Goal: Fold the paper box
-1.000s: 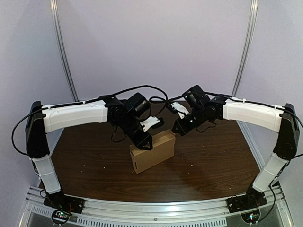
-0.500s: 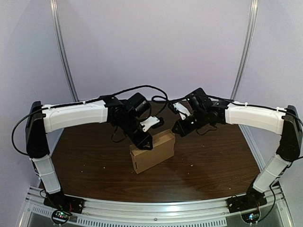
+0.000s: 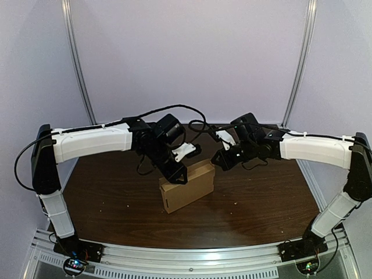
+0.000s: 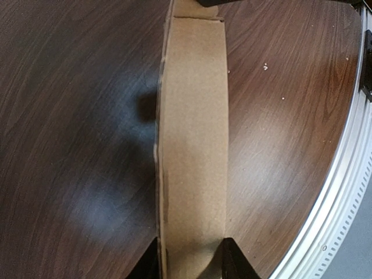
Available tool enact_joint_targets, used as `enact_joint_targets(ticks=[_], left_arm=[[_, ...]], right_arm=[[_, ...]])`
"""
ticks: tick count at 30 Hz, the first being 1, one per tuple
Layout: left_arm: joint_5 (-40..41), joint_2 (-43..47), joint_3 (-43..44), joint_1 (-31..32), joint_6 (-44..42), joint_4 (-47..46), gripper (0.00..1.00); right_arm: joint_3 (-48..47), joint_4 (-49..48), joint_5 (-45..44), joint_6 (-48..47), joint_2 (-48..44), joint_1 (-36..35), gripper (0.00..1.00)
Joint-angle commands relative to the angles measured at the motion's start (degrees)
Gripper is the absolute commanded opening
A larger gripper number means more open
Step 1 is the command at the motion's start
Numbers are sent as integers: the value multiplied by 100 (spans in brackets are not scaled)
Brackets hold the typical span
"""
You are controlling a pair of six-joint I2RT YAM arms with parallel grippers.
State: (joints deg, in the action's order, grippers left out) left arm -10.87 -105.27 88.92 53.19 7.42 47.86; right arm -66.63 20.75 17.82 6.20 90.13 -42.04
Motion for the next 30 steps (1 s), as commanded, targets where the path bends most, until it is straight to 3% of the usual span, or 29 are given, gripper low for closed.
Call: enact_joint_targets(ticks=[1,20,30], left_arm=[[604,-178,-128,-159,53,-73,25],[991,-50,-353,-177,-5,-553,26],[1232,428,-334,-152,-115,-716,43]], right_arm=[[367,230,-33,-117,-47,-107,0],[1031,-556,-371,295,-54,-120,0],[952,-602,-713,356,-106,-120,0]])
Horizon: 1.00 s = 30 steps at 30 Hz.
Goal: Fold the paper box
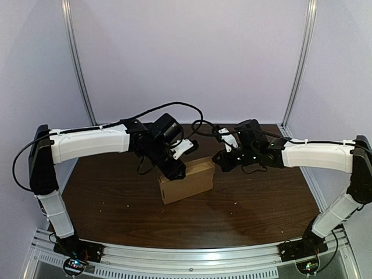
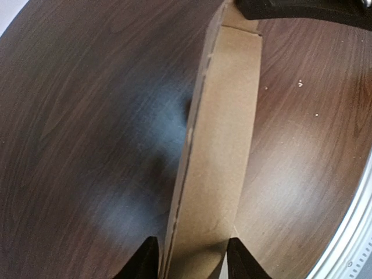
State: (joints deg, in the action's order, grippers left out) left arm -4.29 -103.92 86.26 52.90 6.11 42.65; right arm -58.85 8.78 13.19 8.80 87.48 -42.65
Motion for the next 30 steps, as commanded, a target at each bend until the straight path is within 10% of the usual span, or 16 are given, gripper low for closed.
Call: enact_joint_targets(ticks=[1,14,23,30], left_arm=[[669,360,-61,-123,-6,-183,45],[960,853,-212,42,71,40,48],[4583,2504,-1761,1434,2301,-953,43],[5485,2568,-2456,2000,4366,-852,30]], right_arm=[[166,585,-257,98,178,-59,0],[-44,621,-275,243,480,-59,0],[25,398,-491,297,487,-59,0],[98,391,-536,350,401,-59,0]])
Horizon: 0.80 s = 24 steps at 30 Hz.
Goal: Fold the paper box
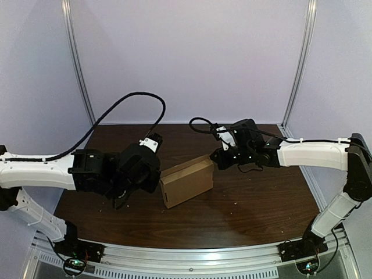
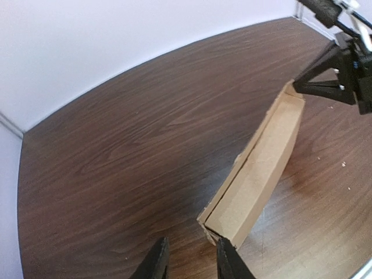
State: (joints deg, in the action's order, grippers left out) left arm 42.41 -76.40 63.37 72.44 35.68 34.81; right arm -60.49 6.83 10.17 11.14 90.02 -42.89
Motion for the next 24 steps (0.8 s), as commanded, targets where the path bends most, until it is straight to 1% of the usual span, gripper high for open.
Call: enact_joint_targets(ticks=[1,6,11,14,18,24], left_arm=[[768,-248,-144,58,1477,-32,30],[655,-534,212,59,2224,653,28],[343,-354,147,59,2694,701,27],[239,-294,133,51,2586,534,29],[41,-390,254,48,2472,465,34],[-217,-653,426,49,2401,390,34]], right_arm=[[273,595,-233,121,118,-35,0],[310,615,-291,142,-59,-35,0],[335,648,-309,158,-193,-35,0],[337,649,-306,163,-212,-30,0],[303,671,-298,192,-169,-37,0],[277,676,-265,189,-125,-34,0]])
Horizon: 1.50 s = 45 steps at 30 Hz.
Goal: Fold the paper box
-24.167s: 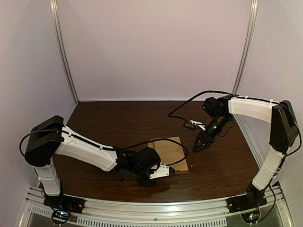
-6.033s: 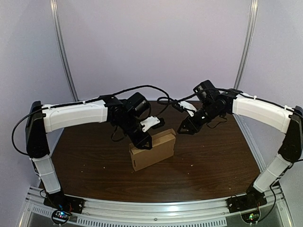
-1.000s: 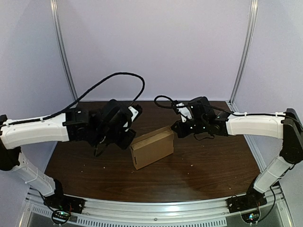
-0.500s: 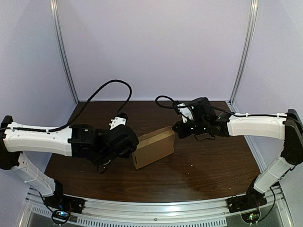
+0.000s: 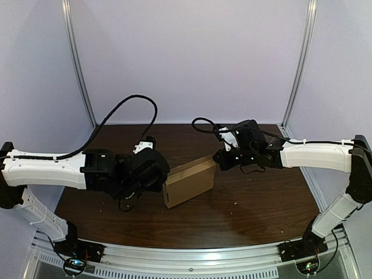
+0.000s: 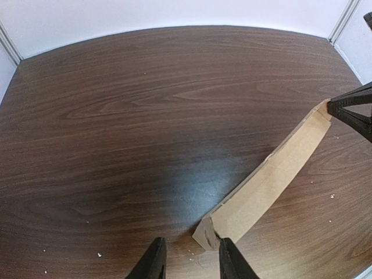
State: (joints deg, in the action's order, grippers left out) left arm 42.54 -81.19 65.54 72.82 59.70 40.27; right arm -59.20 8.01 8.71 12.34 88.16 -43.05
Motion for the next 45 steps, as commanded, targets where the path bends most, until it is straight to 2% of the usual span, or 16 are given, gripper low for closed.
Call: enact_joint_targets(ticks=[1,10,25,35,40,43,45], left_arm=[[-256,-202,225,1,-28,-190,33],[-492,-422,372,-119,-111,-248,17],[-833,-749,603,-282,4,100,13],[-768,-883,738,-277,119,394,1],[-793,-912,869,-283,110,537,1],[-981,-865,1088,-269,-44,555,9],[-1125,-811,1196,-241,-126,560,11]], right_arm=[[139,555,-121,67,69,-24,0],[31,630,-141,67,178,-36,0],[-108,761,-212,62,241,-71,0],[-144,791,-207,71,245,-115,0],[-166,799,-236,76,236,-125,0],[-175,808,-243,82,266,-125,0],[-184,815,-238,84,271,-125,0]])
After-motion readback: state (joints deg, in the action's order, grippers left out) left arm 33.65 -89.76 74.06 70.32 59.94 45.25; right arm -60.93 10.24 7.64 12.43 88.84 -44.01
